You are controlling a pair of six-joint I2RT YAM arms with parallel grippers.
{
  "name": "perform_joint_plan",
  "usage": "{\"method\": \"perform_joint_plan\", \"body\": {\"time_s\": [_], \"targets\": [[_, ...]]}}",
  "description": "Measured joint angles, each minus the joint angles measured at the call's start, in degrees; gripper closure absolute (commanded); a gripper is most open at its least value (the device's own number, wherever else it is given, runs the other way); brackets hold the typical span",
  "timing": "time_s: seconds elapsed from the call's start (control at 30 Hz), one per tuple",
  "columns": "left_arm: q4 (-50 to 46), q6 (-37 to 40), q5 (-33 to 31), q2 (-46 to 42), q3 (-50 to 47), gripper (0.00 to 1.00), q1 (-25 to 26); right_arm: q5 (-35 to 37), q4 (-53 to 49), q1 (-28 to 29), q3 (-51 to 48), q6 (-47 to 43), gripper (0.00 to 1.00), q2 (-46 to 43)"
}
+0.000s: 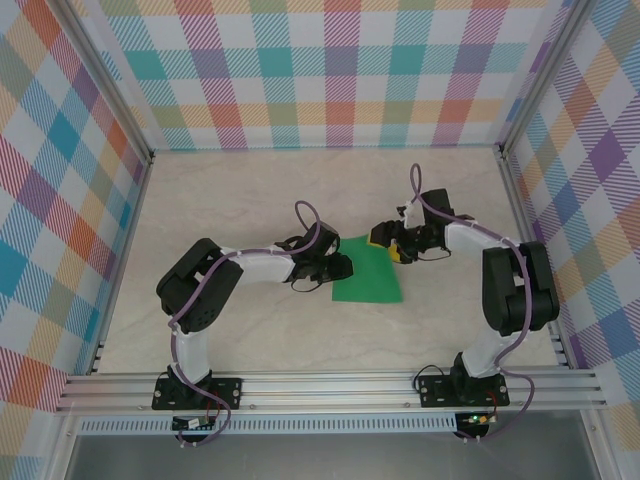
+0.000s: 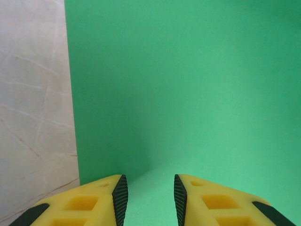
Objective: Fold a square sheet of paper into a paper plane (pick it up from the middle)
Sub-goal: First fold in half a square sheet of paper at the center of the table.
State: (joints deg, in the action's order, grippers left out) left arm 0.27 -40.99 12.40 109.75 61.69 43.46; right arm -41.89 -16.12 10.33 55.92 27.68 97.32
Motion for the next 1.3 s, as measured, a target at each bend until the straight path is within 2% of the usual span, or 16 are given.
{"method": "perform_joint_plan", "body": {"time_s": [0.33,0.5,0.77,1.03,1.3], "targets": [[2.4,-0.2,0.2,-0.9,-1.8,0.62,0.1,-1.3,5.7,0.1,-3.5,7.4,0.24,-0.3],[4.6,-1.5,0.5,-3.0,-5.0,0.59,0.3,-1.0,8.2,0.3,-4.5,11.7,0.27,-0.3],[6.4,-2.8,0.6,-7.5,-9.5,0.48,1.0,1.6,11.4,1.9,-4.6,18.2,0.3,-0.3],[9.1,-2.4,0.6,-10.5,-10.2,0.24,5.9,5.4,12.7,4.5,-4.6,23.4,0.31,-0.3],[8.7,-2.0,-0.3,-10.7,-7.0,0.21,9.9,7.7,12.7,6.2,-4.6,25.7,0.32,-0.3]]}}
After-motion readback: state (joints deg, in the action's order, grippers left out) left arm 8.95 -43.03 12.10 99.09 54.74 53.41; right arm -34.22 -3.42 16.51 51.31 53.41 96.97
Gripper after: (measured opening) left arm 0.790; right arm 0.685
